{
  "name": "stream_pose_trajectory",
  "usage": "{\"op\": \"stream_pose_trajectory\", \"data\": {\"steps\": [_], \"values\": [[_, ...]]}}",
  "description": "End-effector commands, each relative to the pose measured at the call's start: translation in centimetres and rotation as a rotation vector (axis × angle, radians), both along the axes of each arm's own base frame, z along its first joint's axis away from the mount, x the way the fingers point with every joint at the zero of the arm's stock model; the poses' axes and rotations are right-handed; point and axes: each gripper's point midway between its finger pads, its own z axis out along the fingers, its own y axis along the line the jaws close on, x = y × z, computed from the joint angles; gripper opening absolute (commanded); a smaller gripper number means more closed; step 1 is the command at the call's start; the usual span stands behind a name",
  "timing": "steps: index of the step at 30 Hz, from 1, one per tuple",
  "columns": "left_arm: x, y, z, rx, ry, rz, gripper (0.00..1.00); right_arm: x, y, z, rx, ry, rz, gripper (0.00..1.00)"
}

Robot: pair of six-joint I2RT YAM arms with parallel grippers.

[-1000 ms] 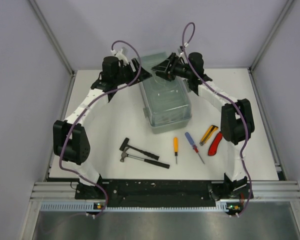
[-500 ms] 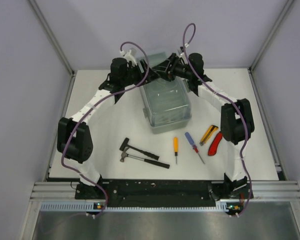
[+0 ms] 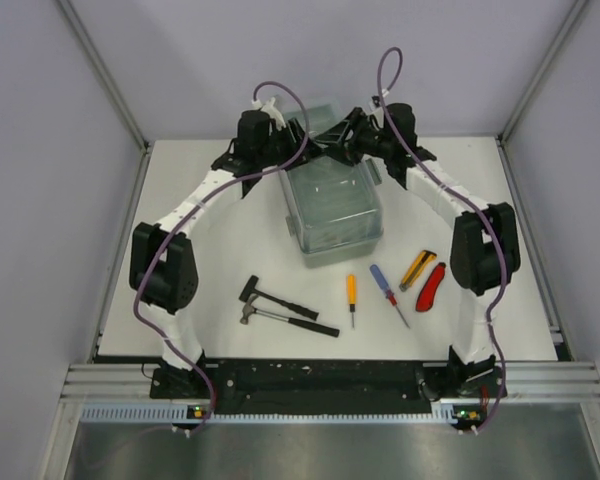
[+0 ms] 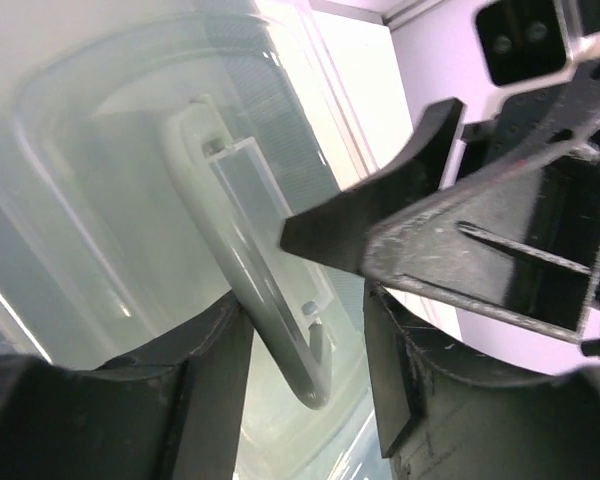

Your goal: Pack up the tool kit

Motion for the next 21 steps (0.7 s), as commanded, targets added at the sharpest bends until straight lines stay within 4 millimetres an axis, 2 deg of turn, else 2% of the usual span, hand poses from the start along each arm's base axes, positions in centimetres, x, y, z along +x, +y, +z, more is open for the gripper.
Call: {"op": "stream_pose_trajectory", "data": {"steps": [1, 3, 6, 8, 11, 14, 17, 21], "values": [[0.6, 0.1, -1.0, 0.017, 0.043, 0.033, 0.48, -0.6, -4.0, 0.4, -0.11, 0.03, -0.098, 0.55], [0.8, 0.1, -1.1, 0.017, 0.052, 0.036, 0.42, -0.8, -5.3, 1.3, -0.141, 0.005, -0.133, 0.55], [1.1, -0.1, -0.5, 0.012, 0.049, 0.031, 0.26, -1.5, -7.4, 2.8, -0.211, -0.047, -0.191, 0.55], [1.3, -0.5, 0.8, 0.002, 0.031, 0.011, 0.02, -1.9, -8.5, 3.0, -0.258, -0.071, -0.22, 0.56], [1.7, -0.8, 4.8, 0.0, -0.057, -0.027, 0.0, -2.4, -10.2, 2.7, -0.312, -0.078, -0.264, 0.57], [1.4, -1.2, 10.0, -0.041, -0.172, -0.061, 0.0, -2.8, -11.5, 1.6, -0.365, -0.072, -0.306, 0.57], [0.9, -1.1, 14.2, -0.082, -0.257, -0.08, 0.0, -3.0, -12.9, -0.2, -0.443, -0.052, -0.338, 0.57], [0.8, 0.2, 17.0, -0.121, -0.302, -0.057, 0.0, -3.8, -14.3, -3.1, -0.543, -0.022, -0.358, 0.57]]}}
